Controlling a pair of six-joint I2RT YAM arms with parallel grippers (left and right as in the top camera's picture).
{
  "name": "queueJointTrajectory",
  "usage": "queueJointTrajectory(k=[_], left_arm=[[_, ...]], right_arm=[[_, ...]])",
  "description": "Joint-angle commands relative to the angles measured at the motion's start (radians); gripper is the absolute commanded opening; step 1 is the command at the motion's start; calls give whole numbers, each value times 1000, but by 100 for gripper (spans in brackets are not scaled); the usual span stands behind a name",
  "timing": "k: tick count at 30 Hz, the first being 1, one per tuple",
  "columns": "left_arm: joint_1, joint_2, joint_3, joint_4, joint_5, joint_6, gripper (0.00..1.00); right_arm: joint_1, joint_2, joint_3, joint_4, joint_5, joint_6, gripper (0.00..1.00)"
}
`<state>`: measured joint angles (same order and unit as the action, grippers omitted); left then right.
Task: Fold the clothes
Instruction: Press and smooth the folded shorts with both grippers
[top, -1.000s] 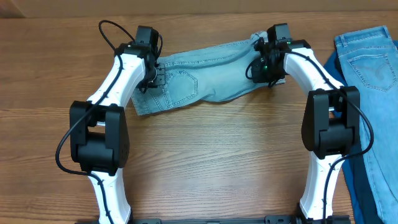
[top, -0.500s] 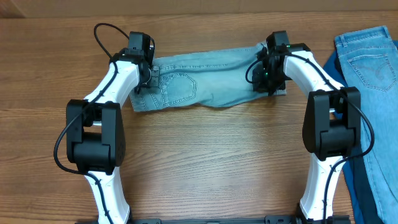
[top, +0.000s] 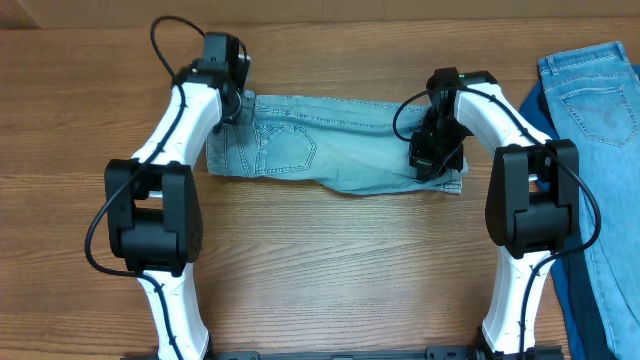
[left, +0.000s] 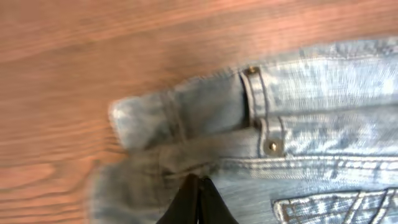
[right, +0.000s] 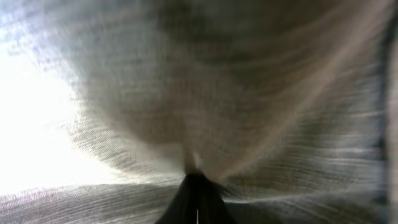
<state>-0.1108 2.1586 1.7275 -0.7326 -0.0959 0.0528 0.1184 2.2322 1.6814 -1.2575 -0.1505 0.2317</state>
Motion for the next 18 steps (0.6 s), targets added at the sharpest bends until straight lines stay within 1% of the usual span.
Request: queueJointTrajectory(k=[1,4,5,7,10,11,12,14,18], left_arm=[[11,-42,109,-69,-22,10,4],[11,-43,144,-148,19,-33,4],[11,-45,145,-180,77,-65,4],[11,-45,144,-230,185,-109,4],[8,-44,121,-262,251,-163,4],[5,-44,103,-262,254,-165,4],[-1,-43,80,-262,254,-173,4],[-8,-43,43,-265,254,-192,4],[-15,-43,-59,-204,254,-192,4]], right_arm=[[-6,-24,100,-8,60,1,4],[-6,-40,209,-32,43,0,4],[-5,-40,227,-32,18,-7,4],[9,-40,237,-16,-47,-90,4],[66,-40,235,36,-49,-283,4],[96,-38,230,70,-49,-372,4],[118,-37,220,92,-46,-417,4],[148,-29,204,138,-9,-442,4],[163,3,187,214,0,-442,4]])
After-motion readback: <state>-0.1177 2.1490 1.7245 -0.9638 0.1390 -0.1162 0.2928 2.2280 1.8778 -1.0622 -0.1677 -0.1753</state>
